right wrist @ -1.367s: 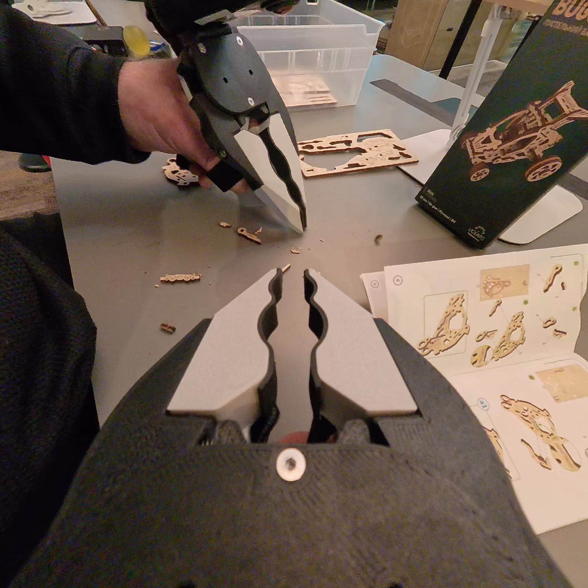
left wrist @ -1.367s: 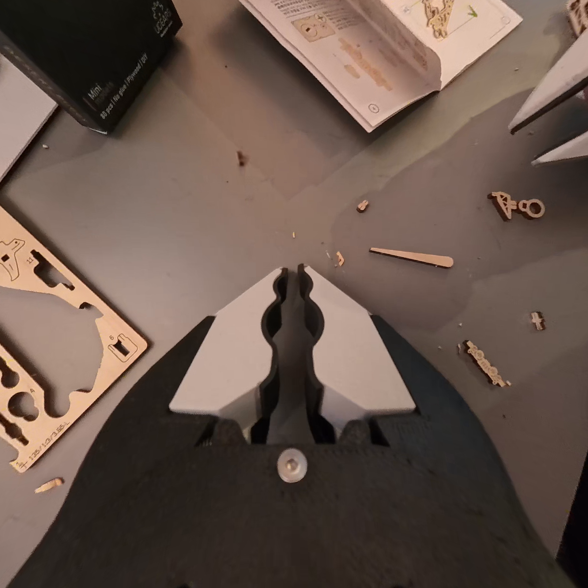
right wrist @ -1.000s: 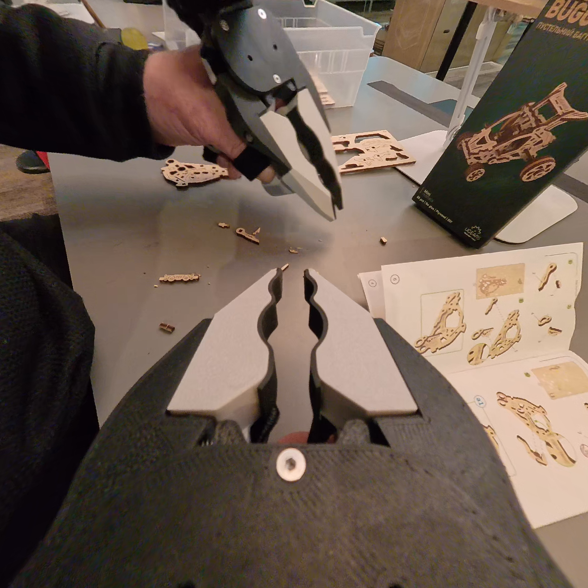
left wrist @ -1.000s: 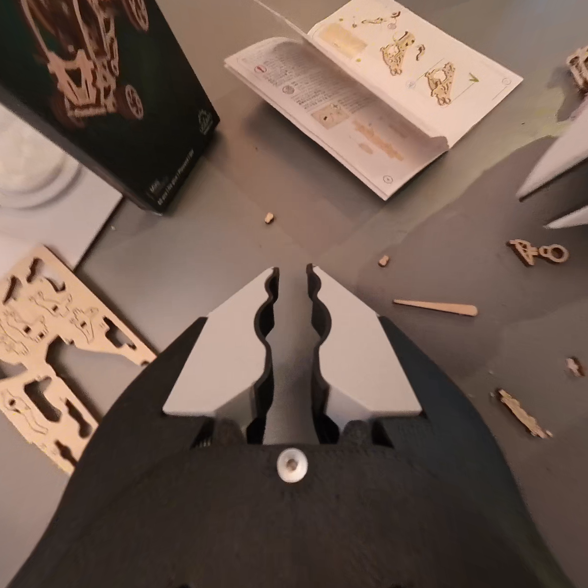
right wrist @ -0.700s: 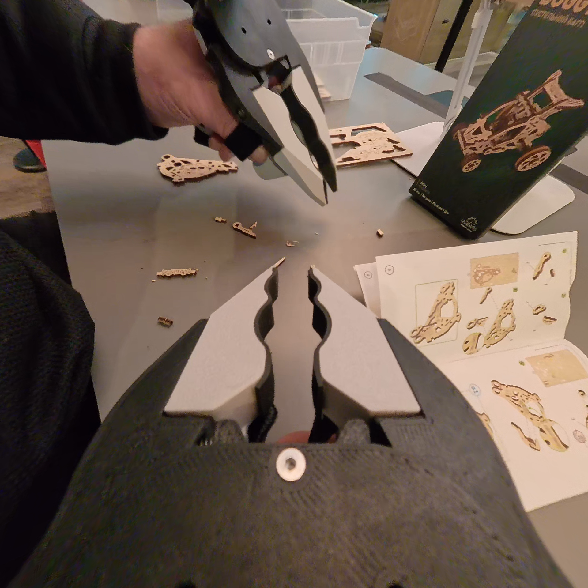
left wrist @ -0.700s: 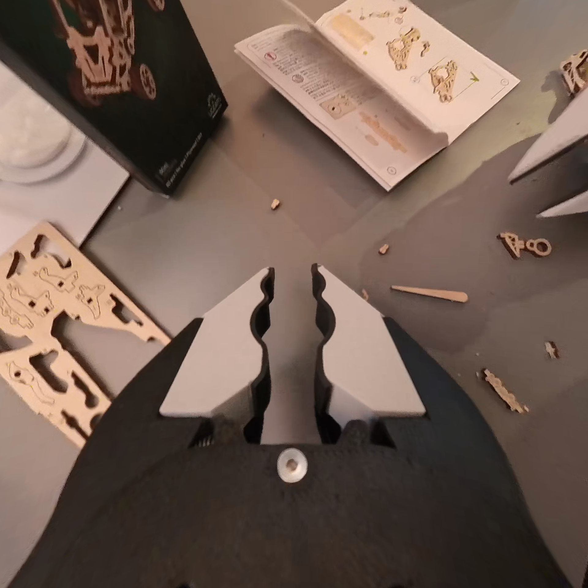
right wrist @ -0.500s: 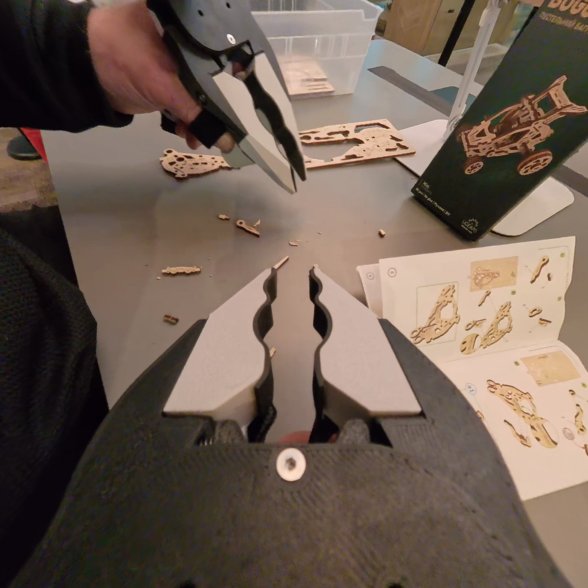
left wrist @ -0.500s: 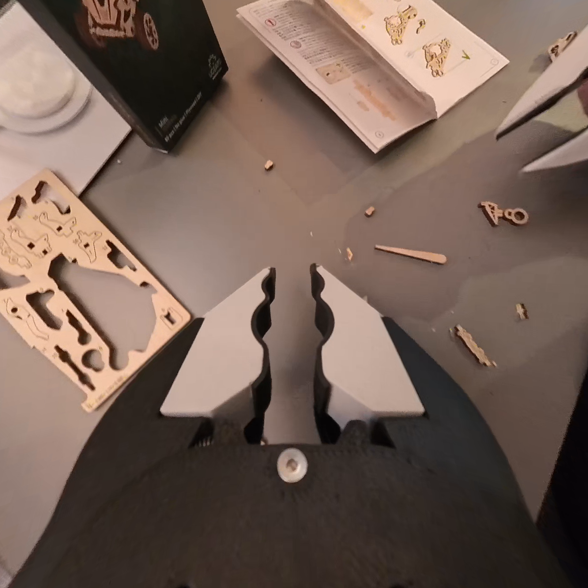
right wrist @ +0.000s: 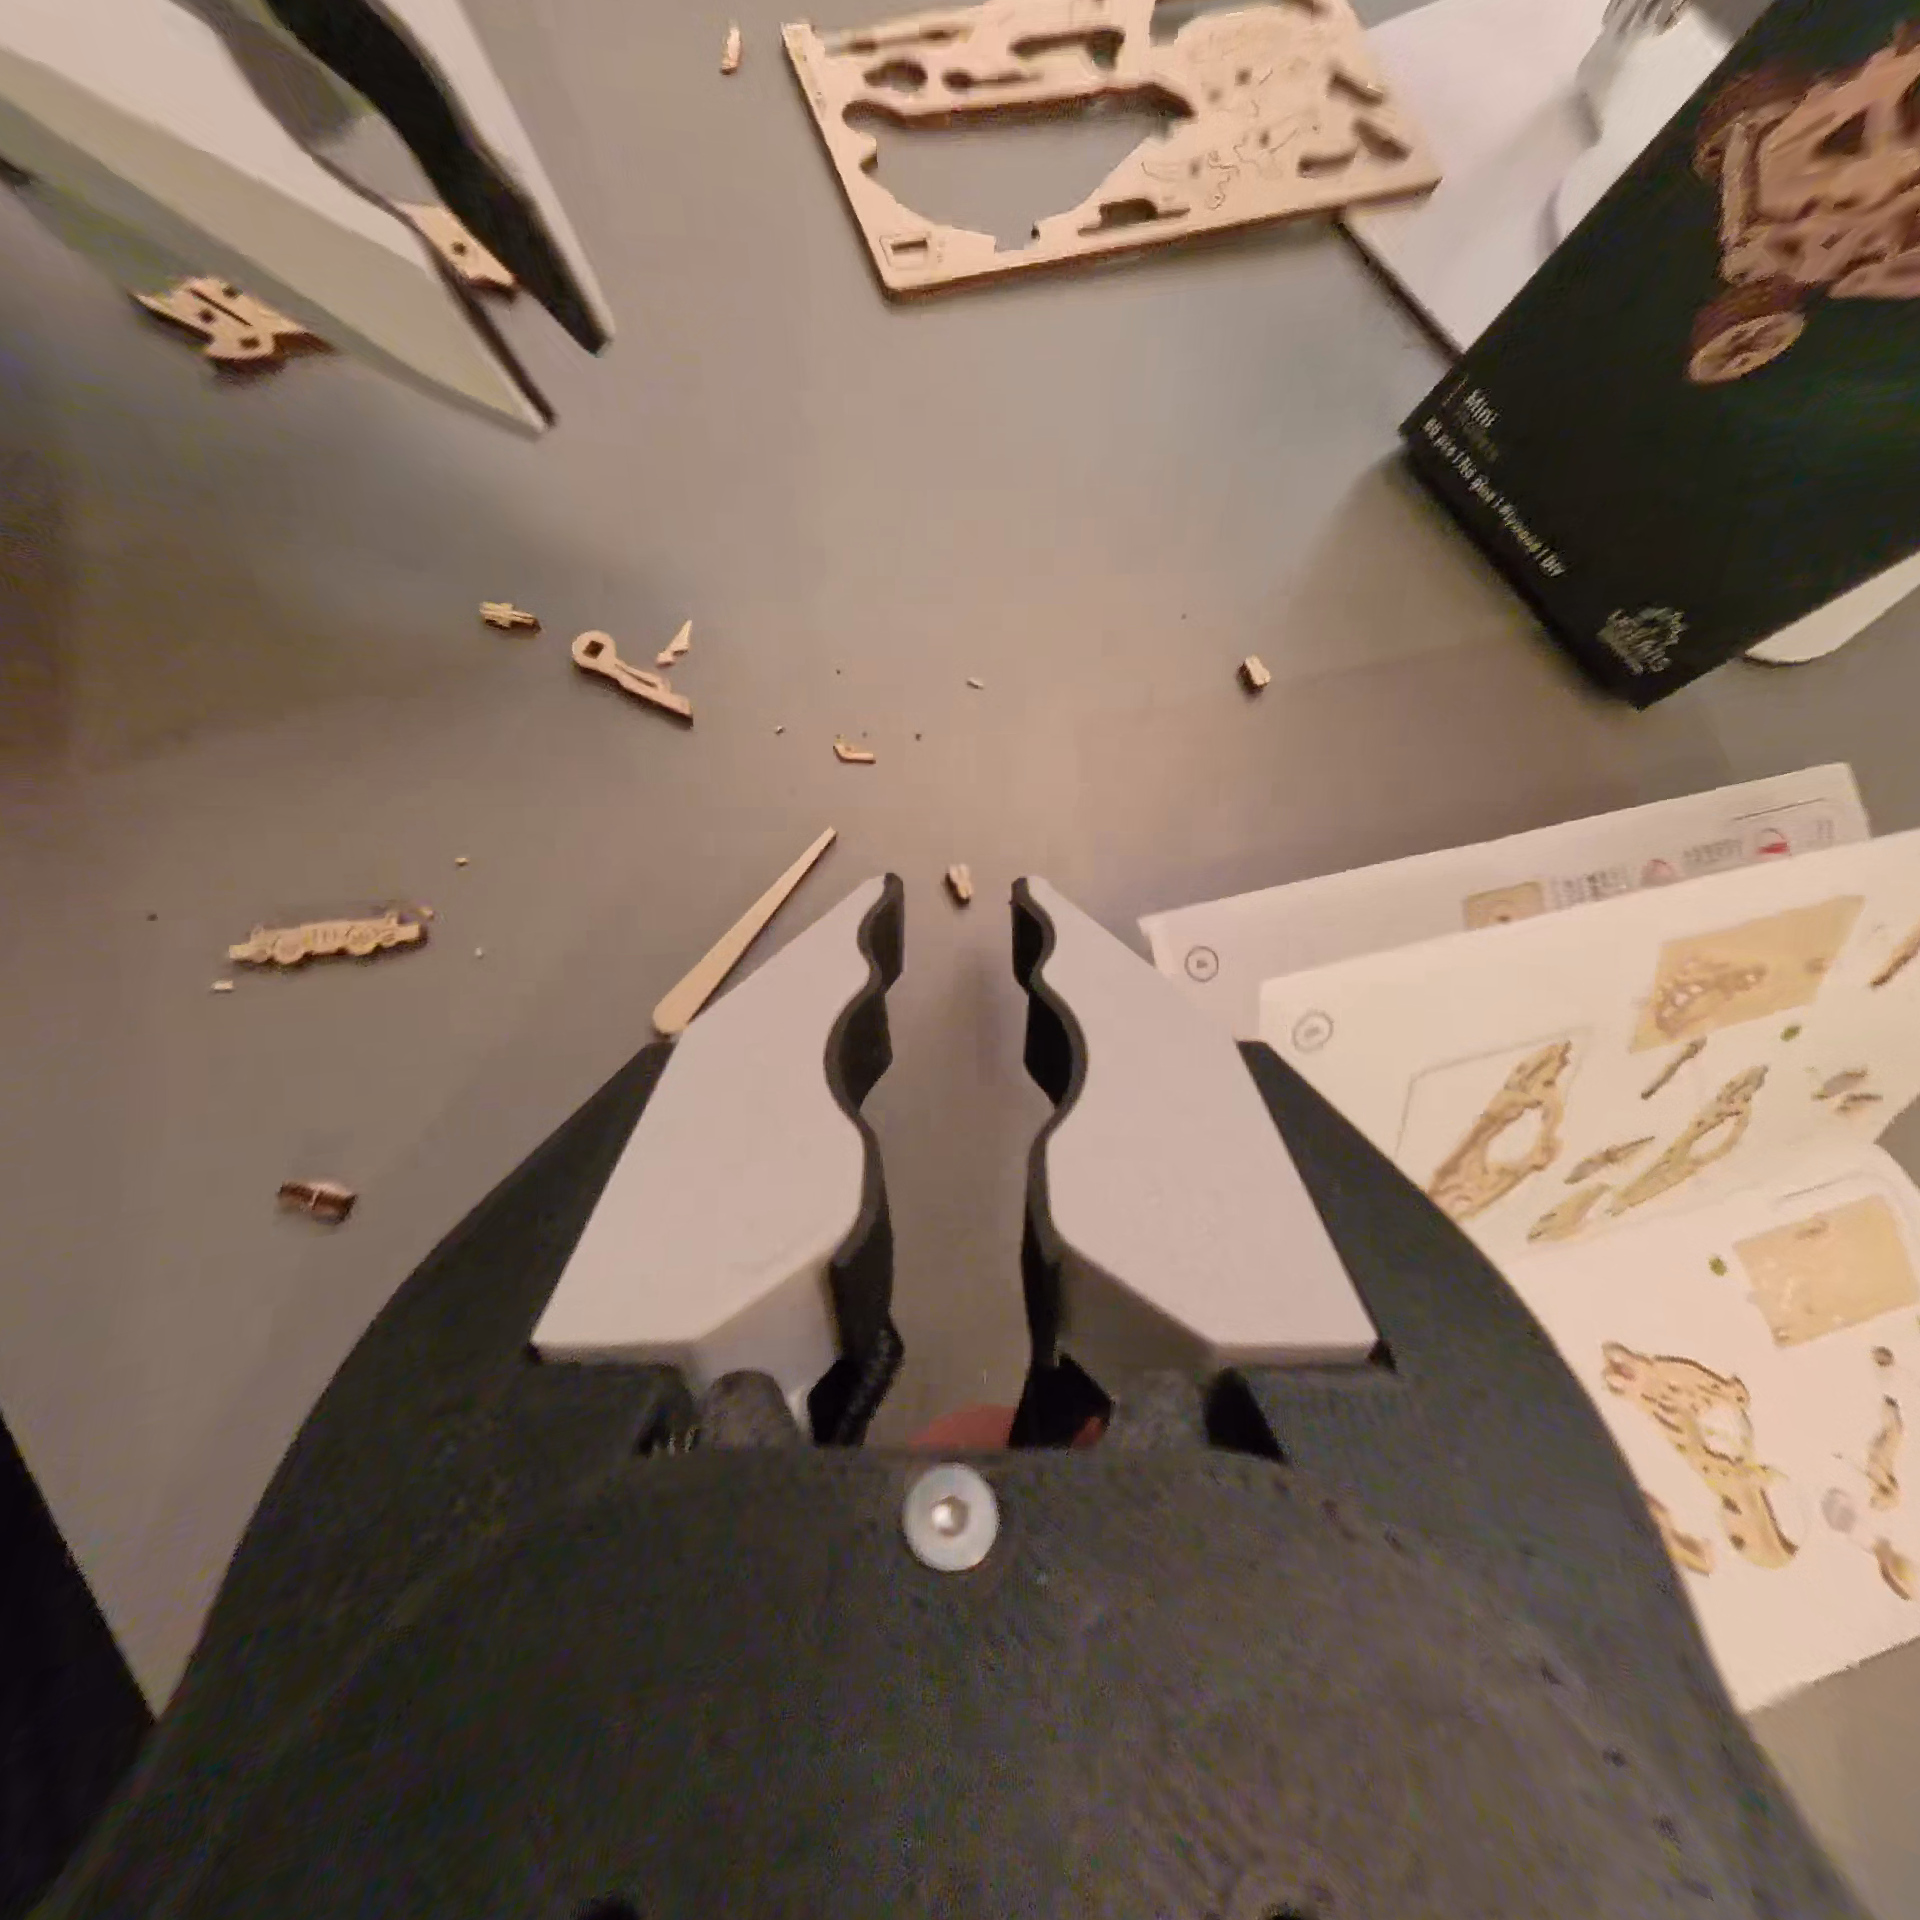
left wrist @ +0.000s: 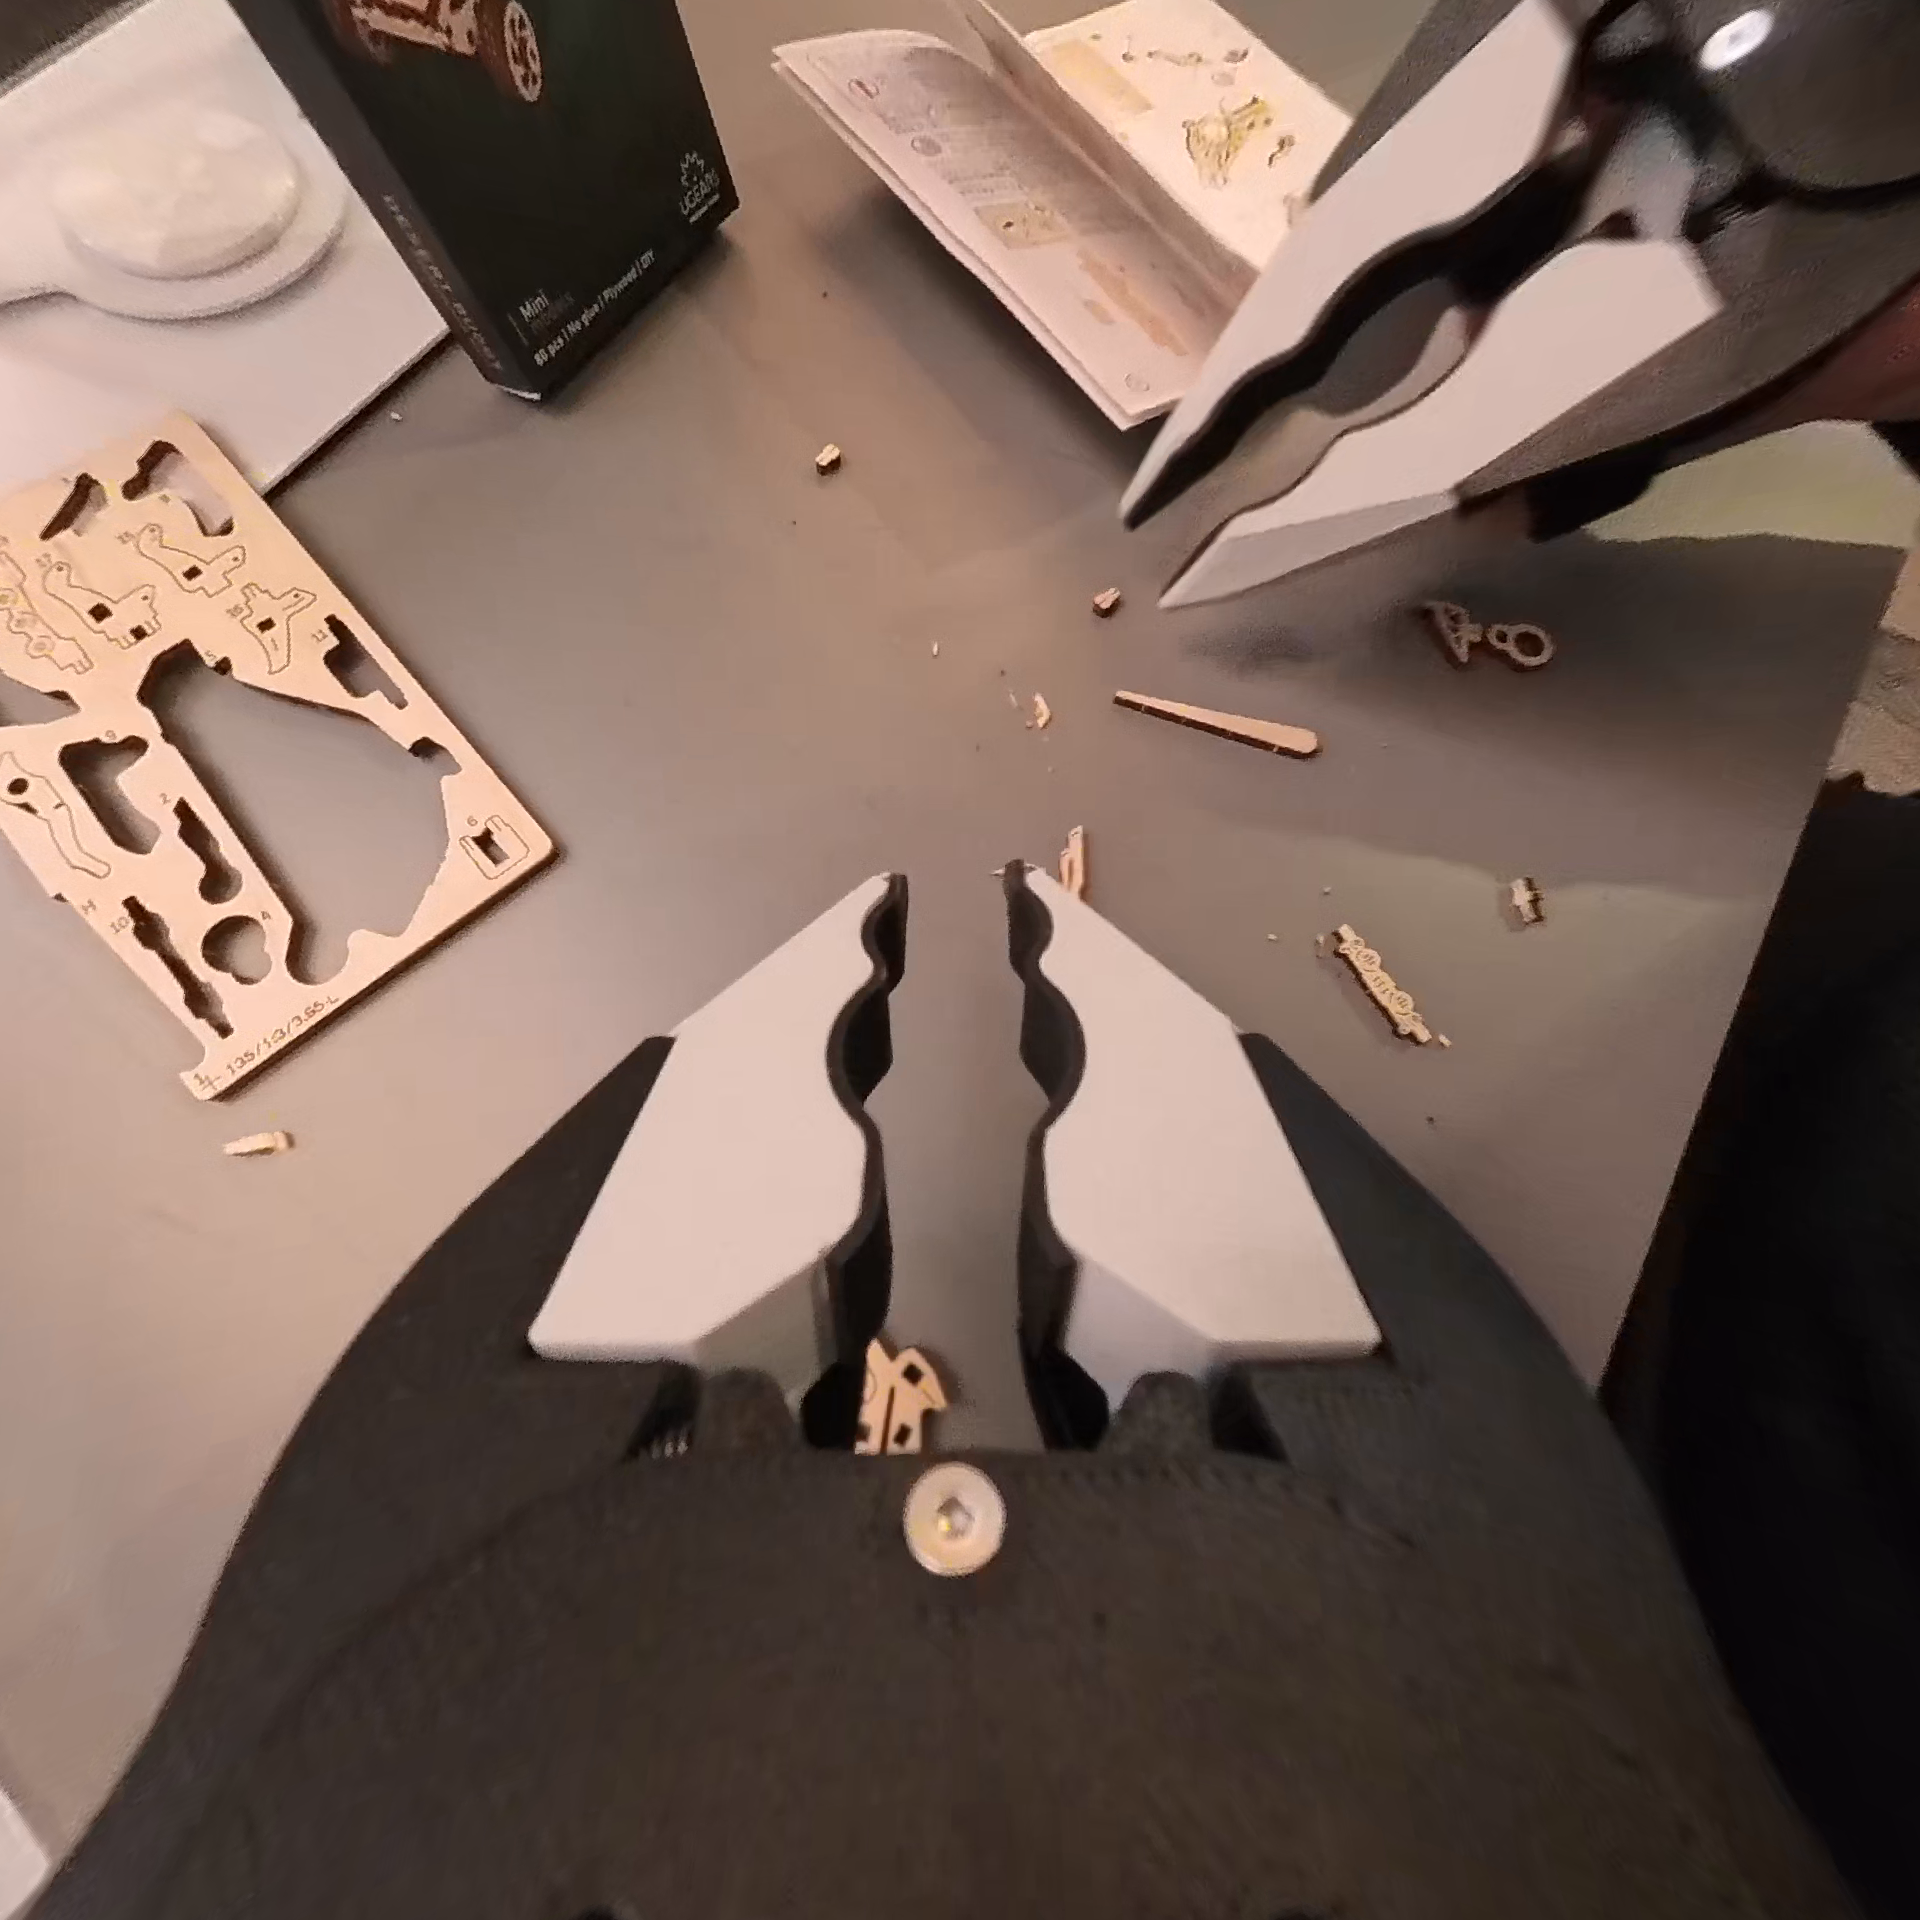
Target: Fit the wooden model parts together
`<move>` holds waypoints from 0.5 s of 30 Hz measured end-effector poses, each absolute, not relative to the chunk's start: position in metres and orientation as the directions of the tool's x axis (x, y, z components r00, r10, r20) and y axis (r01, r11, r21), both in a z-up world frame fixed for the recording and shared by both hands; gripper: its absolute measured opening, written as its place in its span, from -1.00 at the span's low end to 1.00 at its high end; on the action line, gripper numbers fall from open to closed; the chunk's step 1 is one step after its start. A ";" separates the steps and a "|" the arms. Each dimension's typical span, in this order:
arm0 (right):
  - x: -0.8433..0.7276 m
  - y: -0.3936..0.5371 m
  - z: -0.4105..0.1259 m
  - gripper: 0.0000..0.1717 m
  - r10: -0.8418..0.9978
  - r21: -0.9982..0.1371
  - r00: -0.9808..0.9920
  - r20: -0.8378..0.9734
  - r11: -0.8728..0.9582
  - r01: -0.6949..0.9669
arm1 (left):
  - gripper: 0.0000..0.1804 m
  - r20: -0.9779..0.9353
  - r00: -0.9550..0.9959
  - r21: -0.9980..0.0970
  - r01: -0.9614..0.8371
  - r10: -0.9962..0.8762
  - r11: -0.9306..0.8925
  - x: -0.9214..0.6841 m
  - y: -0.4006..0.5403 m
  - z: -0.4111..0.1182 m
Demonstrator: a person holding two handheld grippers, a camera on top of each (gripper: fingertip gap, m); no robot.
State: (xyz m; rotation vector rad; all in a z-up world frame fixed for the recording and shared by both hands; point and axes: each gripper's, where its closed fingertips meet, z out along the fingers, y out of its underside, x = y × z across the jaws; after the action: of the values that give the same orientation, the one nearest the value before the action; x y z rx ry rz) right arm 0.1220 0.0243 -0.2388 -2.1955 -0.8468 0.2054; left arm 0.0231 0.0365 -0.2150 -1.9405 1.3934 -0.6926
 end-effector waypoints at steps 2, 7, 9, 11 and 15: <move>0.120 0.030 -0.242 -0.81 0.630 -0.699 0.769 0.106 -0.503 0.508 | -0.81 0.065 0.295 -0.762 -0.602 -0.953 -0.238 0.021 0.034 -0.215; 0.119 0.031 -0.255 -0.88 0.629 -0.655 0.774 0.070 -0.556 0.511 | -0.81 0.102 0.300 -0.782 -0.565 -0.949 -0.262 0.017 0.032 -0.215; 0.121 0.032 -0.255 -0.98 0.628 -0.654 0.774 0.078 -0.554 0.515 | -0.81 0.106 0.297 -0.784 -0.563 -0.949 -0.263 0.017 0.031 -0.216; 0.120 0.031 -0.255 -0.98 0.633 -0.657 0.770 0.081 -0.547 0.518 | -0.80 0.110 0.293 -0.788 -0.557 -0.950 -0.262 0.018 0.030 -0.216; 0.118 0.029 -0.248 -0.99 0.622 -0.694 0.782 0.033 -0.549 0.466 | -0.77 0.114 0.281 -0.806 -0.535 -0.953 -0.254 0.029 0.028 -0.212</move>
State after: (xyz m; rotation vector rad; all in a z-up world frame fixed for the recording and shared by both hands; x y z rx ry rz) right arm 0.1178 0.0292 -0.2485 -2.2527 -0.8032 0.2807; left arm 0.0289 0.0284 -0.2122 -1.8990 1.3355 -0.8176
